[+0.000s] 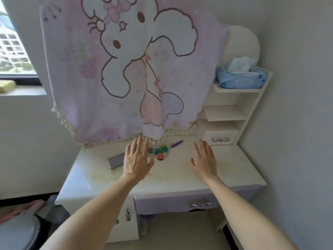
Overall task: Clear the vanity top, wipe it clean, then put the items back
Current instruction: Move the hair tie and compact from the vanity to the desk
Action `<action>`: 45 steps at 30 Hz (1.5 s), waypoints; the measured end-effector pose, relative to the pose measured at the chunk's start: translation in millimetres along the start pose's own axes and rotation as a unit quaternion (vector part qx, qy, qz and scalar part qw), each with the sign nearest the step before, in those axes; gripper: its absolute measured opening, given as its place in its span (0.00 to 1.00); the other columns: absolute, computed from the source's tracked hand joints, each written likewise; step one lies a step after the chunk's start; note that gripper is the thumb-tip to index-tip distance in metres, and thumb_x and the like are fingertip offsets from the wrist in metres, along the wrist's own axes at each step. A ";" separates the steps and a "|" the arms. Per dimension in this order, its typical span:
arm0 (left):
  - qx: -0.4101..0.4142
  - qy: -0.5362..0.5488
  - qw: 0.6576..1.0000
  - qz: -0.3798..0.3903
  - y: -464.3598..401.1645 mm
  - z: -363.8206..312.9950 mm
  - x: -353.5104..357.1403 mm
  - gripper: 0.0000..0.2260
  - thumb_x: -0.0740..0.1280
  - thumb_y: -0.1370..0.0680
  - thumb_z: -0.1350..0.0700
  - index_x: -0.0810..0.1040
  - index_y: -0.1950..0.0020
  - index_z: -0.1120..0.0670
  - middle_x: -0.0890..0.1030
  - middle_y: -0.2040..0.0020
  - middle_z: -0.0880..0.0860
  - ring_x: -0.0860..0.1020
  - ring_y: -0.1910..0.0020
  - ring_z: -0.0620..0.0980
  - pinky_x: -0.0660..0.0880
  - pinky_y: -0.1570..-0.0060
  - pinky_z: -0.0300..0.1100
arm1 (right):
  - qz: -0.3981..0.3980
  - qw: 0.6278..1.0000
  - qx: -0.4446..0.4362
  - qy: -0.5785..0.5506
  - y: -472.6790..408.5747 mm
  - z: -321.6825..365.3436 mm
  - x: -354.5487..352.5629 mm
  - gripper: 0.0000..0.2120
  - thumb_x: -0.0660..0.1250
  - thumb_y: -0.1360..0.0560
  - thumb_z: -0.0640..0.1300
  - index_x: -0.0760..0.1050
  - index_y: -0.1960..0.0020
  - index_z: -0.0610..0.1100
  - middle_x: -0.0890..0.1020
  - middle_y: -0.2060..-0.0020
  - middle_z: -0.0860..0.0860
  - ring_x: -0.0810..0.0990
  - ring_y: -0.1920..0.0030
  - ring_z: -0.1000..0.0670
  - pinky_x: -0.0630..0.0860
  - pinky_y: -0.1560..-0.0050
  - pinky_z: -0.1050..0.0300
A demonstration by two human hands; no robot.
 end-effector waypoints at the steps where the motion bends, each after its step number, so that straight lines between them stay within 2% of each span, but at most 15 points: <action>1: -0.007 0.002 1.000 -0.001 -5.6 6.6 10.0 0.31 0.58 0.26 0.44 0.60 0.26 0.58 0.63 0.28 0.62 0.61 0.29 0.61 0.59 0.31 0.58 | 0.006 1.000 -0.003 -0.007 -10.0 2.1 11.8 0.29 0.72 0.33 0.43 0.70 0.34 0.37 0.71 0.34 0.36 0.69 0.33 0.37 0.65 0.34 0.43; 4: -0.030 0.009 0.999 0.018 -17.3 23.0 38.2 0.31 0.60 0.22 0.46 0.53 0.24 0.57 0.56 0.25 0.61 0.54 0.26 0.59 0.51 0.29 0.55 | 0.040 0.999 -0.005 -0.020 -36.0 12.0 47.7 0.27 0.67 0.29 0.43 0.67 0.32 0.37 0.67 0.31 0.37 0.64 0.30 0.38 0.61 0.31 0.45; 7: -0.047 0.004 0.997 0.064 -23.9 41.3 67.2 0.31 0.61 0.23 0.46 0.56 0.25 0.58 0.58 0.25 0.61 0.57 0.27 0.60 0.54 0.30 0.55 | 0.084 0.996 -0.029 -0.028 -54.0 23.4 83.2 0.27 0.62 0.25 0.44 0.62 0.28 0.39 0.62 0.28 0.39 0.58 0.27 0.41 0.55 0.28 0.48; 11: -0.012 0.003 0.991 0.133 -29.4 70.3 111.4 0.28 0.63 0.29 0.46 0.70 0.32 0.59 0.73 0.34 0.61 0.72 0.36 0.61 0.70 0.40 0.58 | 0.133 0.989 -0.035 -0.050 -65.0 36.4 128.5 0.26 0.58 0.22 0.46 0.58 0.27 0.40 0.59 0.26 0.42 0.54 0.26 0.44 0.52 0.27 0.52; 14: 0.043 0.015 0.983 0.179 -36.8 92.3 137.9 0.31 0.75 0.35 0.50 0.73 0.35 0.59 0.77 0.39 0.59 0.77 0.41 0.59 0.76 0.47 0.55 | 0.182 0.981 -0.038 -0.058 -70.2 49.6 157.2 0.25 0.58 0.22 0.44 0.58 0.27 0.41 0.59 0.27 0.43 0.55 0.26 0.45 0.53 0.28 0.53; 16: 0.077 0.013 0.976 0.201 -46.3 104.6 151.6 0.33 0.78 0.41 0.51 0.75 0.38 0.58 0.79 0.41 0.57 0.79 0.44 0.57 0.78 0.50 0.51 | 0.200 0.977 -0.032 -0.068 -74.4 60.8 170.1 0.25 0.61 0.25 0.41 0.62 0.28 0.40 0.64 0.29 0.40 0.60 0.28 0.42 0.58 0.29 0.51; 18: 0.115 0.008 0.972 0.206 -58.7 112.3 162.4 0.31 0.79 0.42 0.50 0.78 0.41 0.58 0.81 0.44 0.56 0.80 0.46 0.56 0.79 0.52 0.48 | 0.193 0.976 -0.037 -0.090 -80.1 70.1 182.9 0.24 0.68 0.31 0.37 0.71 0.35 0.39 0.74 0.37 0.39 0.72 0.36 0.39 0.69 0.36 0.48; 20: 0.147 0.001 0.970 0.193 -70.8 115.9 171.0 0.28 0.79 0.43 0.49 0.81 0.46 0.57 0.82 0.47 0.56 0.81 0.48 0.55 0.79 0.55 0.46 | 0.190 0.977 -0.042 -0.091 -85.5 76.8 193.2 0.21 0.72 0.38 0.36 0.74 0.45 0.41 0.78 0.48 0.43 0.77 0.47 0.41 0.77 0.47 0.48; 25: 0.121 -0.016 0.968 0.218 -84.4 108.9 184.6 0.30 0.76 0.44 0.39 0.81 0.50 0.57 0.82 0.57 0.54 0.80 0.58 0.54 0.77 0.67 0.45 | 0.207 0.978 -0.020 -0.032 -93.8 83.6 210.2 0.22 0.74 0.38 0.41 0.75 0.45 0.42 0.78 0.49 0.45 0.77 0.47 0.43 0.75 0.47 0.44; 28: 0.093 -0.034 0.967 0.236 -86.3 100.0 189.2 0.31 0.74 0.42 0.37 0.80 0.47 0.57 0.81 0.55 0.54 0.79 0.55 0.54 0.76 0.63 0.46 | 0.174 0.984 -0.023 -0.021 -98.7 82.0 215.9 0.19 0.75 0.38 0.40 0.76 0.48 0.44 0.80 0.54 0.47 0.77 0.52 0.45 0.72 0.49 0.44; 31: 0.075 -0.029 0.969 0.234 -87.6 94.8 190.2 0.31 0.73 0.38 0.40 0.76 0.42 0.58 0.79 0.51 0.55 0.77 0.52 0.56 0.75 0.56 0.47 | 0.145 0.988 -0.041 -0.044 -105.7 80.6 216.6 0.17 0.75 0.36 0.39 0.75 0.48 0.42 0.79 0.57 0.45 0.77 0.57 0.43 0.73 0.55 0.48; 35: 0.069 -0.006 0.974 0.215 -90.7 91.9 190.3 0.37 0.78 0.53 0.44 0.80 0.49 0.60 0.79 0.60 0.54 0.78 0.64 0.54 0.77 0.68 0.45 | 0.117 0.983 -0.095 -0.104 -117.5 88.6 215.7 0.20 0.74 0.35 0.37 0.75 0.45 0.37 0.78 0.55 0.41 0.77 0.58 0.41 0.78 0.63 0.51; 39: 0.069 0.031 0.974 0.214 -92.4 92.8 193.8 0.37 0.78 0.55 0.49 0.79 0.49 0.62 0.78 0.59 0.56 0.77 0.65 0.55 0.78 0.68 0.44 | 0.128 0.976 -0.111 -0.141 -124.3 97.1 216.1 0.17 0.73 0.36 0.35 0.75 0.49 0.36 0.76 0.56 0.40 0.77 0.61 0.44 0.75 0.72 0.57; 42: 0.056 0.058 0.972 0.220 -96.0 94.9 194.2 0.31 0.77 0.54 0.51 0.77 0.55 0.61 0.76 0.60 0.56 0.77 0.65 0.56 0.78 0.71 0.43 | 0.133 0.974 -0.134 -0.129 -127.3 99.6 219.0 0.18 0.73 0.40 0.36 0.74 0.52 0.36 0.78 0.56 0.42 0.77 0.59 0.44 0.76 0.67 0.57; 45: 0.048 0.065 0.974 0.213 -98.6 101.7 193.3 0.30 0.76 0.50 0.51 0.76 0.53 0.62 0.78 0.61 0.57 0.78 0.66 0.56 0.78 0.71 0.43 | 0.131 0.975 -0.152 -0.092 -133.5 103.5 221.7 0.17 0.73 0.41 0.39 0.75 0.55 0.38 0.79 0.61 0.45 0.77 0.61 0.45 0.76 0.65 0.56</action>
Point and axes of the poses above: each hand's wrist, its own y-axis away from the middle knuckle, its own x-axis out of the palm, z = x × y, the point moved 2 cm from there along -y, towards the middle knuckle
